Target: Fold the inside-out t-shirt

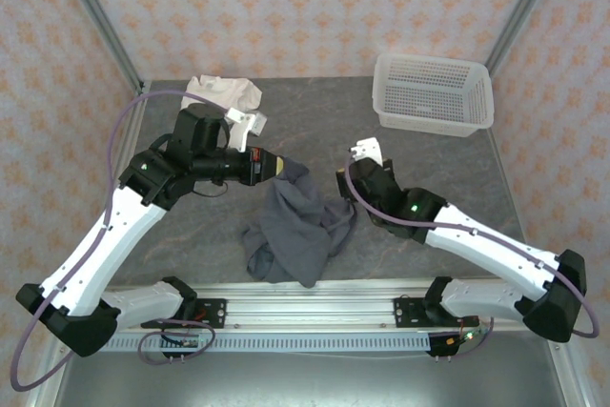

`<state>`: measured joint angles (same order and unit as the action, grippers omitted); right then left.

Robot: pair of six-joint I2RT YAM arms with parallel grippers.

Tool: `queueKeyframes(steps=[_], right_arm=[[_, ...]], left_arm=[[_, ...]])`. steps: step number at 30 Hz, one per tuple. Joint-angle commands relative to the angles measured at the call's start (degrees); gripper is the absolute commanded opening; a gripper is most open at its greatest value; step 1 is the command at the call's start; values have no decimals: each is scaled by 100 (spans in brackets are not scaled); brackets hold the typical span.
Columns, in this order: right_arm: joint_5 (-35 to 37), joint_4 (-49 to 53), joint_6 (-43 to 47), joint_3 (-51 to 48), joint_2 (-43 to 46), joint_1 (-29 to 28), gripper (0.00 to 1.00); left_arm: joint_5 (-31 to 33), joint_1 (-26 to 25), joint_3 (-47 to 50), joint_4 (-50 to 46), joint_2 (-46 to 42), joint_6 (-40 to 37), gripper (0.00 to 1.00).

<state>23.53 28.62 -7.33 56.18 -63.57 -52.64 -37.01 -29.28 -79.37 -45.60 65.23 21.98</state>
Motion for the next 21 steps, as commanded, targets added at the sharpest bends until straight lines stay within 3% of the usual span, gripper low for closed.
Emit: queueKeyframes(steps=[1,4,6,9,14,17,21], right_arm=[[-1269,-520,-264,-2,459,0,71],[-2465,-1637,-884,-132,597,0,78],[-3038,-2237,-1104,-204,492,-25,87],[-2594,-2724,-1324,-231,184,-30,93],[-2160,-2766,-662,222,-841,-15,94],[-2110,-2440,-533,694,-1489,55,94],[-944,-1181,-1503,1344,-2024,219,91]], left_arm=[[-51,-27,62,196,-116,-37,0],[-43,-26,54,184,-35,-27,0],[-68,-26,35,198,-11,-28,0],[-104,-25,66,243,-24,0,0],[-139,-29,37,254,-45,26,0],[-126,-27,-7,204,-83,-16,0],[62,-26,-101,70,-129,-140,0]])
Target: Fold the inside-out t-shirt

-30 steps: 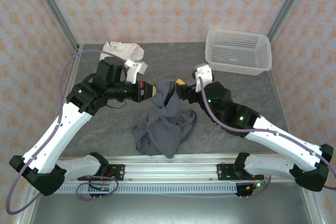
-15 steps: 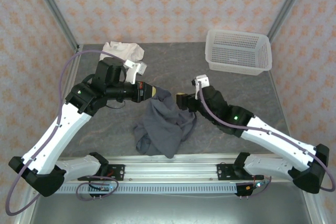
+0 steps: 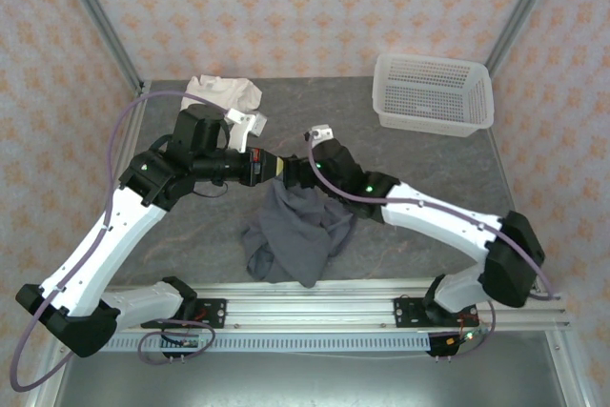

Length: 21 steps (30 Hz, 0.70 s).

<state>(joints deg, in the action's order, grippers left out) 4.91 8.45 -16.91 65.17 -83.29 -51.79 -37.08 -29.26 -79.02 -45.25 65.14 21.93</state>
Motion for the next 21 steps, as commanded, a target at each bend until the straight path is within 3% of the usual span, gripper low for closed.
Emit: queueKeyframes(steps=[1,4,10,14,18,19,21], right_arm=[[1082,1210,-882,469,-69,233,89],[791,1620,-1606,9,273,569,83],[-97,1243,-2930,-1606,1858,1393,61],[-741,859,-3152,-1970,2400,1583,47],[-2274,-831,-3000,-2257,2572,1584,21],[-2600,-1234,-3035,-2271,2551,1584,5],[-3002,-1780,-3146,-2227,2481,1576,0]], left_arm=[[146,-30,-176,-35,-137,-199,0],[260,-30,-210,-193,-171,-346,0],[229,-31,72,-22,-237,-309,0],[175,-33,157,49,-169,-256,0],[220,-29,298,123,-80,-195,0],[183,-34,377,183,-35,-151,0],[63,-33,544,371,59,18,0]])
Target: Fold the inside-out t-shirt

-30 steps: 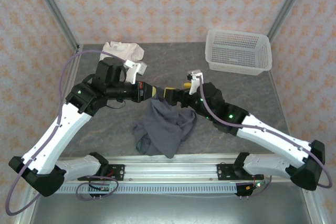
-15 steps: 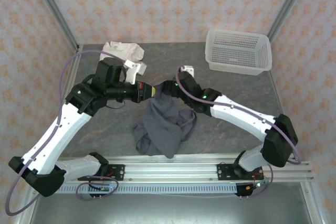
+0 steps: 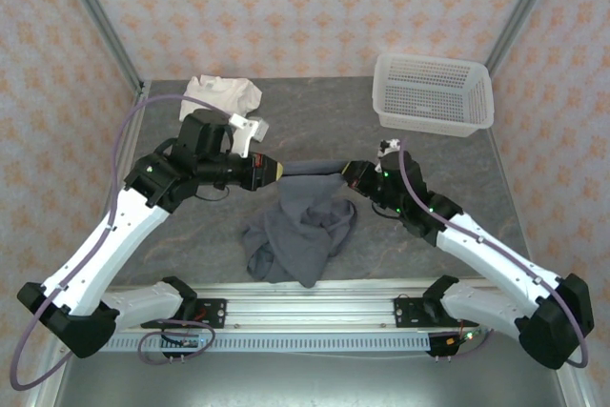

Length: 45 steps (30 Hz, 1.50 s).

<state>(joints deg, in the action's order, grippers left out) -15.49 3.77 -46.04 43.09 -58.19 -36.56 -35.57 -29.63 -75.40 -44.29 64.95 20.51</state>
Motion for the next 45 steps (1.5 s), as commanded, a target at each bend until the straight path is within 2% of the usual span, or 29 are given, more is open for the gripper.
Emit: queueKeyframes(steps=[1,5,6,8,9,11,13,15,16,17,18,19,20,21,22,23,24,26,28,30,31,32,33,35,38,39,40,43,45], right_arm=[[-1115,-1574,-274,-7,-72,52,0],[-1505,-2209,-458,85,-151,52,0],[-1465,-2047,-427,142,-127,52,0],[-1249,-1587,-256,186,-10,59,8],[-996,-1289,-127,162,103,69,8],[34,-308,41,44,407,115,0],[1465,732,-198,-219,853,228,0],[2964,1875,-1025,-622,1379,377,0],[3586,2503,-1651,-837,1697,572,0],[3828,2661,-1805,-1059,1992,803,0],[3858,2528,-1565,-1325,2304,1130,0],[3787,2674,-1519,-1447,2487,1484,0],[3680,3036,-1623,-1414,2501,1799,14],[3530,3582,-1704,-1248,2420,2149,38],[3455,4169,-1765,-1008,2271,2414,56],[3433,4581,-1694,-700,2120,2553,67],[3449,4746,-1483,-457,2033,2574,73],[2996,4393,-496,19,1996,2575,76],[1774,3332,616,242,1934,2565,71],[907,2985,977,669,1415,2399,71],[498,2944,1262,966,996,2138,71],[583,3163,1452,1287,628,1743,71],[910,3461,1778,1700,175,1221,73],[1415,3832,2455,2273,-577,116,76],[428,3721,3173,2654,-1605,-1021,80],[256,3668,3430,2735,-1903,-1378,84],[382,3650,3721,2839,-2228,-1781,87],[538,3713,4294,3216,-3093,-2378,91],[511,3818,4448,3548,-3692,-2517,92]], left_arm=[[-153,0,254,372,144,227,0],[286,2,416,350,282,388,0],[465,7,419,300,307,405,0],[566,5,432,381,280,472,0],[586,8,445,506,236,533,0],[372,-3,464,940,152,668,0],[-272,-120,573,2028,208,1202,0],[-471,-725,610,3189,483,1674,0],[-240,-1228,421,3402,754,1605,0],[28,-1680,100,3348,1067,1382,0],[297,-2153,-364,3133,1455,1087,5],[561,-2490,-820,2818,1846,787,30],[769,-2622,-1112,2640,2074,732,48],[931,-2626,-1163,2683,2147,815,62],[1148,-2529,-1057,2750,2045,918,71],[1357,-2355,-884,2714,1820,933,76],[1510,-2152,-728,2599,1576,879,78],[2036,-1696,-456,1985,885,671,84],[2578,-1228,-359,1084,364,476,91],[2923,-692,-317,138,28,414,94],[3048,-414,-269,-331,-85,418,95],[3115,-179,-207,-700,-154,473,96],[3089,116,-32,-973,-234,580,99],[2572,730,431,-1179,-386,832,100],[1588,1734,1239,-911,-824,1354,100],[1415,2069,1438,-763,-1035,1497,100],[1397,2333,1534,-712,-1231,1588,100],[2077,2392,1124,-1129,-1181,1488,100],[2263,2396,1029,-1154,-1205,1493,100]])
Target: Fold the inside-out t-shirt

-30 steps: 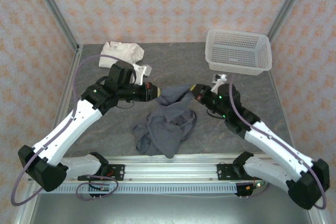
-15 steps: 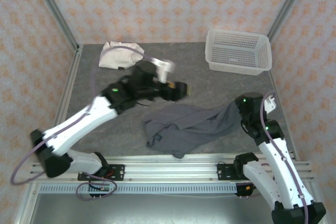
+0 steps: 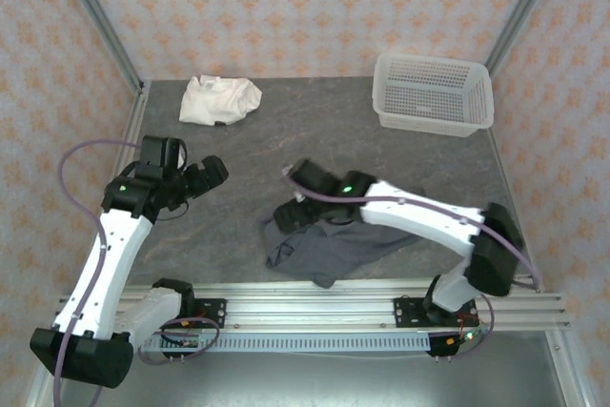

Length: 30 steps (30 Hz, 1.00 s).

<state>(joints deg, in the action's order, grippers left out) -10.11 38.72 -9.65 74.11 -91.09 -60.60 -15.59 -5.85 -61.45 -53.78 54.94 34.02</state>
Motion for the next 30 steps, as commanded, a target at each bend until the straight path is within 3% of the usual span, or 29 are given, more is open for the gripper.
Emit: queueKeyframes(steps=[1,5,6,8,12,18,22,26,30], right_arm=[[13,323,770,611,-760,-160,92],[187,269,663,1141,-1809,-308,89],[273,185,609,1162,-1995,-304,83],[508,168,646,1283,-2305,-287,60],[311,510,948,2008,-2312,-38,0],[-732,-250,2250,2686,-747,422,0],[-784,-1224,2597,2281,286,716,0],[-496,-1397,2408,1079,935,778,0],[-643,-2172,1043,-1179,1553,761,0]], left_arm=[[347,18,-410,-249,-179,161,100],[560,18,-307,-257,-219,245,100],[551,16,-248,-226,-229,244,100],[533,17,-161,-148,-269,254,100],[579,14,-216,-4,-308,261,100],[700,9,-1134,107,-287,-128,99],[477,-32,-1586,274,-179,-650,97],[210,-98,-1573,377,-176,-852,95],[-157,-183,-1189,553,-177,-974,92]])
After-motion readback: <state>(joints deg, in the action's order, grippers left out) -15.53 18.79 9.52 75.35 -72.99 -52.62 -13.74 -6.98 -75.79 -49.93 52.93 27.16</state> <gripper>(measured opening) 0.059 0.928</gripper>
